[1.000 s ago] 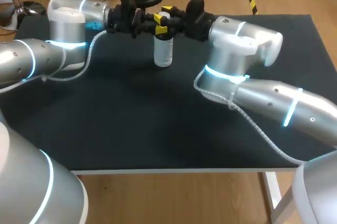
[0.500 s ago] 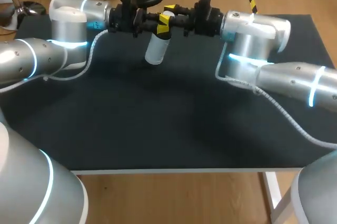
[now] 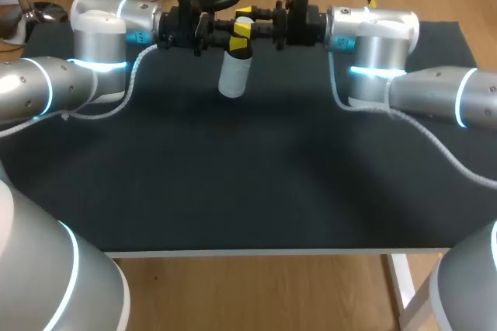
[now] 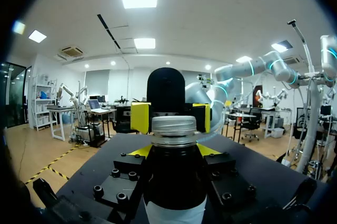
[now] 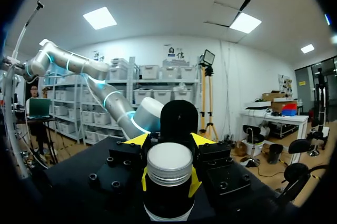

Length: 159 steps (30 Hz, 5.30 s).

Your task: Unscrew the bottle cap

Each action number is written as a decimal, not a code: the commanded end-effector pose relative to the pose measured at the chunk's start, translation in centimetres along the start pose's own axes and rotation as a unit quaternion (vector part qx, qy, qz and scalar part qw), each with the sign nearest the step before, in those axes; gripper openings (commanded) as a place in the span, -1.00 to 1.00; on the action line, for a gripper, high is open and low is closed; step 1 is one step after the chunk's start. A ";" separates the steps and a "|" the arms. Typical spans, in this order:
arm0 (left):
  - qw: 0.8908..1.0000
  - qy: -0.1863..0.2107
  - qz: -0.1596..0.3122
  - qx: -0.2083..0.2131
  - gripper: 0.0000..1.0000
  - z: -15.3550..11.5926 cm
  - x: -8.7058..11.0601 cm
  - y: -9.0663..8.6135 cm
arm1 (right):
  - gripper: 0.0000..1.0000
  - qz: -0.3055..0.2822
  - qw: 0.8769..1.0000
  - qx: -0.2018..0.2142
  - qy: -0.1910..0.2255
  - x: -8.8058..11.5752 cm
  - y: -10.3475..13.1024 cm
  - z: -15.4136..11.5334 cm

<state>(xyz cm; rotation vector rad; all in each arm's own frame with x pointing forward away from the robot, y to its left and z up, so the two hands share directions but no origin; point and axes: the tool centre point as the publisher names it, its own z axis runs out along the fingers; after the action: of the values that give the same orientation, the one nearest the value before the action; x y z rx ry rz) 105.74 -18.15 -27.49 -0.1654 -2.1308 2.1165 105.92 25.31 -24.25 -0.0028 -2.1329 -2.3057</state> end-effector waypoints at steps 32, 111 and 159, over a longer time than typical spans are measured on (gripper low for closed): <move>1.000 0.002 0.001 0.001 -1.00 0.1 0.2 -0.1 | -1.00 0.013 0.904 0.004 0.428 0.4 2.3 -0.4; 1.000 0.002 0.001 0.001 0.99 0.1 0.2 -0.1 | 1.00 0.047 0.966 0.197 -0.163 -3.6 -11.2 -23.4; 0.991 -0.124 0.043 -0.032 1.00 -6.1 6.9 -4.2 | 1.00 0.047 0.966 0.197 -0.163 -3.6 -11.2 -23.4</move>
<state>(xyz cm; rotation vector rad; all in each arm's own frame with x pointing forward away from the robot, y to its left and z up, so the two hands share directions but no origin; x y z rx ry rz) 101.25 -11.72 -24.16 -0.1558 -2.2762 2.1607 109.57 2.85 -37.28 -0.5007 -2.6401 -1.8987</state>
